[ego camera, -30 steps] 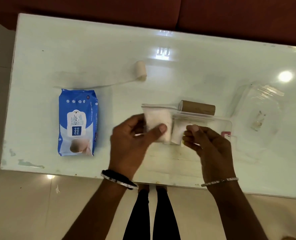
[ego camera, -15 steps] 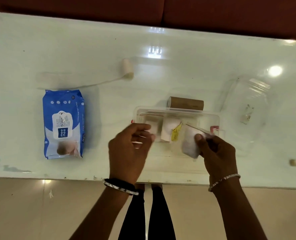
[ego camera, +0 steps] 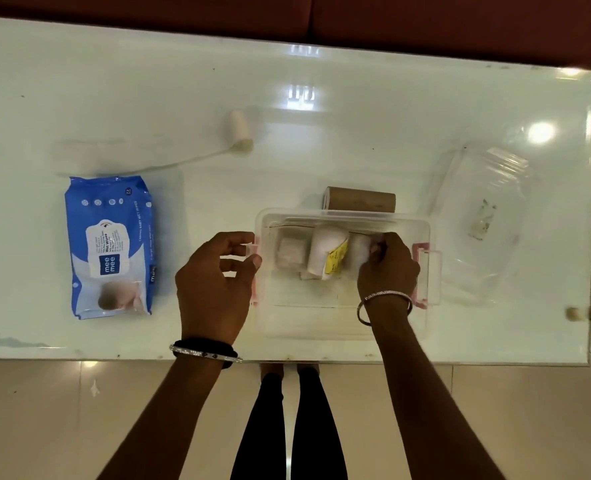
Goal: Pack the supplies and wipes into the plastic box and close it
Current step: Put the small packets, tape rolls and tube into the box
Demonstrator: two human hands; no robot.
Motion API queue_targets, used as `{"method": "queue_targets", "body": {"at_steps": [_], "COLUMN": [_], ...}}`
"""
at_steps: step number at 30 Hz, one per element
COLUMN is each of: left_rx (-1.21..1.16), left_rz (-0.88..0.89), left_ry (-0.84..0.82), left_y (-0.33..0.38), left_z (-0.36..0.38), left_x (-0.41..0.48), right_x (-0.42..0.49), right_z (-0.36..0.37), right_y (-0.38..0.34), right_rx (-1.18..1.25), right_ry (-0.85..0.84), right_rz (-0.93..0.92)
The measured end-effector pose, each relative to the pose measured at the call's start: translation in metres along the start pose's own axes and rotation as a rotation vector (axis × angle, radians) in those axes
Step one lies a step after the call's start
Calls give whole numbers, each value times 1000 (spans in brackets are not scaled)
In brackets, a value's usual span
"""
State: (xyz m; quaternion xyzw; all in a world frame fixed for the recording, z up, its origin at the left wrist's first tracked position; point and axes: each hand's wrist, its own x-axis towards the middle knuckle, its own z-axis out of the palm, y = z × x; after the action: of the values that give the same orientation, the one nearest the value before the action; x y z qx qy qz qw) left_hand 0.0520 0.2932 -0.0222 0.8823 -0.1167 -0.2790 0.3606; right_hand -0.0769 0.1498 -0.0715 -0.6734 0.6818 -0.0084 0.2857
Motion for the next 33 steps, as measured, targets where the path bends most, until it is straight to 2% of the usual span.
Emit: {"method": "queue_targets", "body": {"at_steps": [9, 11, 14, 18, 20, 22, 25, 29, 31, 33], "left_rx": [-11, -19, -24, -39, -8, 73, 261, 323, 273, 209], "left_rz": [-39, -43, 4, 165, 229, 245, 182, 134, 125, 131], "left_ry": [18, 45, 116, 164, 129, 14, -261, -475, -501, -466], "left_y": [0, 0, 7, 33, 48, 60, 69, 71, 68, 62], "left_z": [2, 3, 4, 9, 15, 25, 41, 53, 54, 53], "left_x": [4, 5, 10, 27, 42, 59, 83, 97, 97, 95], "right_x": [8, 2, 0, 27, 53, 79, 106, 134, 140, 139], "right_z": [-20, -32, -49, -56, -52, -45, -41, -47, -43, -33], "right_y": [-5, -10, -25, -36, -36, -36, -42, -51, -52, -52], "right_rx": [-341, -290, -54, 70, 24, -59, -184, -238, -275, -393], "right_ry": [49, 141, 272, 347, 252, -12, -407, -624, -733, -736], "right_rz": [-125, -197, -340, -376, -363, -292, -206, -277, -313, -411]}}
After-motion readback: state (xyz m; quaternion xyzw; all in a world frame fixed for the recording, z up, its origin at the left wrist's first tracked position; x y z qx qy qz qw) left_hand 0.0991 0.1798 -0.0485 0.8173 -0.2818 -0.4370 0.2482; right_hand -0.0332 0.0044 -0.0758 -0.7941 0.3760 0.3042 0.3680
